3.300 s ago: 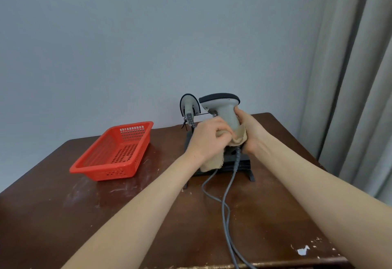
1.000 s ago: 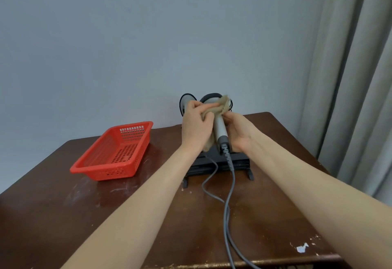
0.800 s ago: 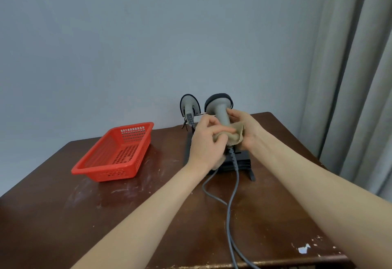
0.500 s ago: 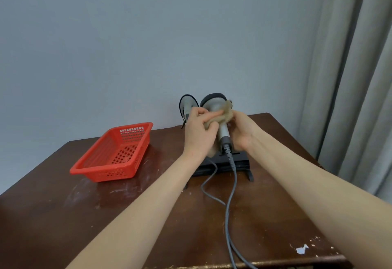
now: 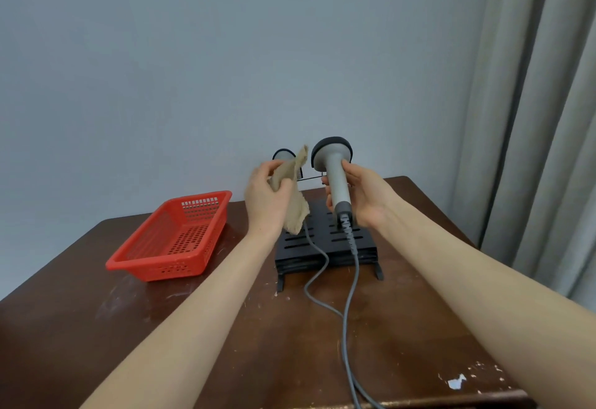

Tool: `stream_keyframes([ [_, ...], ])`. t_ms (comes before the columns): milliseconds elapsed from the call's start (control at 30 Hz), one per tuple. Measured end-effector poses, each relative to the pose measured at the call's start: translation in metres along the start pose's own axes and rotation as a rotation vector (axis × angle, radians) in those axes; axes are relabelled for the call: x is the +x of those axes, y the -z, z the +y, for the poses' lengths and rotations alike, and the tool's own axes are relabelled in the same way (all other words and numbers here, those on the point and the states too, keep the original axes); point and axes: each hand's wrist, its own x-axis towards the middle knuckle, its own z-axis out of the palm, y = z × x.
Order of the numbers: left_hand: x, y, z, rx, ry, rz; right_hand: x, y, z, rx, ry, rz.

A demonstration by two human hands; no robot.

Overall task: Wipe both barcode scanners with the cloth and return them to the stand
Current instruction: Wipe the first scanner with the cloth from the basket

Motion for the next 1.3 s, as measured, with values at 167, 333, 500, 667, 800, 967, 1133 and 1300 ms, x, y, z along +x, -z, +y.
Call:
stream_keyframes([
  [167, -0.01, -0.018, 0.02, 0.051, -0.194, -0.18, 0.003, -0.006, 0.006, 0.027, -0.055, -0.037],
  [333, -0.031, -0.014, 0.009, -0.026, -0.121, -0.331, 0.002, 0.005, 0.002, -0.02, -0.024, 0.029],
  [500, -0.016, -0.005, -0.008, -0.008, 0.133, -0.133, 0.001, 0.001, 0.0, 0.052, -0.011, -0.008],
  [667, -0.007, -0.014, -0.009, 0.105, 0.084, -0.117, 0.007, -0.007, 0.006, -0.013, 0.037, 0.023],
  [800, -0.011, -0.026, 0.001, 0.04, 0.125, -0.175, 0.005, -0.014, 0.013, -0.02, 0.024, -0.001],
  [967, -0.023, -0.027, 0.02, -0.359, 0.393, -0.33, 0.006, -0.014, 0.015, -0.05, 0.061, 0.036],
  [1133, -0.025, -0.029, 0.023, -0.503, 0.466, -0.48, 0.01, -0.017, 0.019, -0.016, 0.088, 0.077],
  [1300, -0.02, -0.025, 0.023, -0.538, 0.54, -0.438, 0.011, -0.013, 0.016, -0.067, 0.072, 0.118],
])
